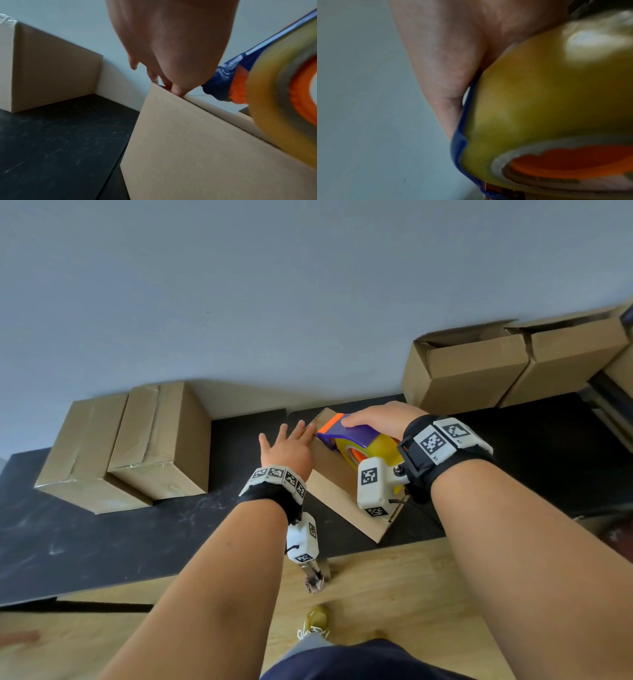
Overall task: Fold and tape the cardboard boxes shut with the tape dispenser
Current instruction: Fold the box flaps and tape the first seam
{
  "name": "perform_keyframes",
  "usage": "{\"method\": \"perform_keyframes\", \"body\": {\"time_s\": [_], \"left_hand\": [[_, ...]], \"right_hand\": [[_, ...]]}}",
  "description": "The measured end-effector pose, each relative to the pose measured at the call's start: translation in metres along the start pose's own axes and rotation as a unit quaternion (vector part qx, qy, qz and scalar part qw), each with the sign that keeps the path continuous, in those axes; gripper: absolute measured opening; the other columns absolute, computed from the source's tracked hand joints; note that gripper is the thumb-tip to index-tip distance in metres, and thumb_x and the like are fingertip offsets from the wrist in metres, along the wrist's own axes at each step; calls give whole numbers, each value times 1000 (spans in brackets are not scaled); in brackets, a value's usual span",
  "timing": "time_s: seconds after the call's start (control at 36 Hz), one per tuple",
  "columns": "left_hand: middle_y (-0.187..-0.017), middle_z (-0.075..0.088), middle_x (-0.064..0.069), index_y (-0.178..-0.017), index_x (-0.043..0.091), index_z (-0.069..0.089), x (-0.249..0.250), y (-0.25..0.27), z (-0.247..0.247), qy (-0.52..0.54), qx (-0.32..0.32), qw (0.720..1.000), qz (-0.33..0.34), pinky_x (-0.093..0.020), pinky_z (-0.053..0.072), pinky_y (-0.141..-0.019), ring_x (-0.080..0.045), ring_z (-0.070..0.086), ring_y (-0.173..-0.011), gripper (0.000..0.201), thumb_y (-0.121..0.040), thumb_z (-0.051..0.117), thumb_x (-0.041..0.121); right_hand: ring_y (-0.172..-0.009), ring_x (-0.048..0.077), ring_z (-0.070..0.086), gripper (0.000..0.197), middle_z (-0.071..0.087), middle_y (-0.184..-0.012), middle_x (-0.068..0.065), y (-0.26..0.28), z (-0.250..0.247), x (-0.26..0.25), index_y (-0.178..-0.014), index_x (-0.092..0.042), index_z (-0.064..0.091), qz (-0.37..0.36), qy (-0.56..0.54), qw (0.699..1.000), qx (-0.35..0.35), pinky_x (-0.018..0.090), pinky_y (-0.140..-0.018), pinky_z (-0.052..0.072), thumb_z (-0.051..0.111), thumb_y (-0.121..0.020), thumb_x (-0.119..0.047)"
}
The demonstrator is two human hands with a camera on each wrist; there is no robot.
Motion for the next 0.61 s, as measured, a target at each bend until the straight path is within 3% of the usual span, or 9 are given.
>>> {"method": "perform_keyframes", "body": {"time_s": [0.08,0.22,0.33,0.44,0.56,0.61], "left_hand": [[-161,0,10,-152,36,-2,-2,0,-3,5,-10,1000,-28,-63,3,-114,-25,1,-148,72,-95,36,15],[-161,-2,8,-151,40,-2,0,-3,-6,50,-36,996,-58,-61,9,-114,-28,4,-148,79,-90,35,5],[-161,-5,7,-151,41,-2,6,-3,-7,67,-44,995,-67,-60,9,-115,-30,5,-147,80,-90,35,4],[-161,-4,4,-151,41,0,9,0,-6,80,-42,992,-85,-59,11,-115,-32,8,-146,79,-90,34,5],[-161,-3,3,-151,38,6,11,5,0,118,-16,989,-91,-54,23,-113,-33,9,-145,78,-87,28,0],[-161,-3,3,-152,31,9,12,7,0,110,27,991,-74,-52,20,-115,-31,4,-147,70,-91,28,2]], "right_hand": [[-97,21,59,41,62,-113,4,9,-6,7,-107,-20,60,-8,-10,1000,-6,28,-70,40,66,-84,-52],[-94,20,59,25,63,-110,3,22,-16,14,-87,-25,58,-27,5,1000,-14,24,-63,39,63,-87,-49],[-96,21,57,22,61,-110,4,28,-17,21,-91,-23,60,-37,11,999,-12,24,-64,38,60,-91,-45],[-82,16,57,28,62,-102,4,26,-13,30,-80,-22,57,-29,-10,1000,4,26,-66,40,66,-85,-48],[-88,21,59,41,63,-106,6,24,-12,38,-97,-15,60,-19,-12,999,23,27,-66,40,68,-82,-52],[-89,21,60,44,63,-106,6,24,-12,38,-99,-15,60,-18,-12,1000,22,27,-68,41,68,-81,-54]]}}
Point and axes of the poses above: each hand's wrist, its own y-axis away from the middle knuckle, its own z-axis out of the palm, x = y × z, the point moved 6 cm from there along -y, towards the middle knuckle
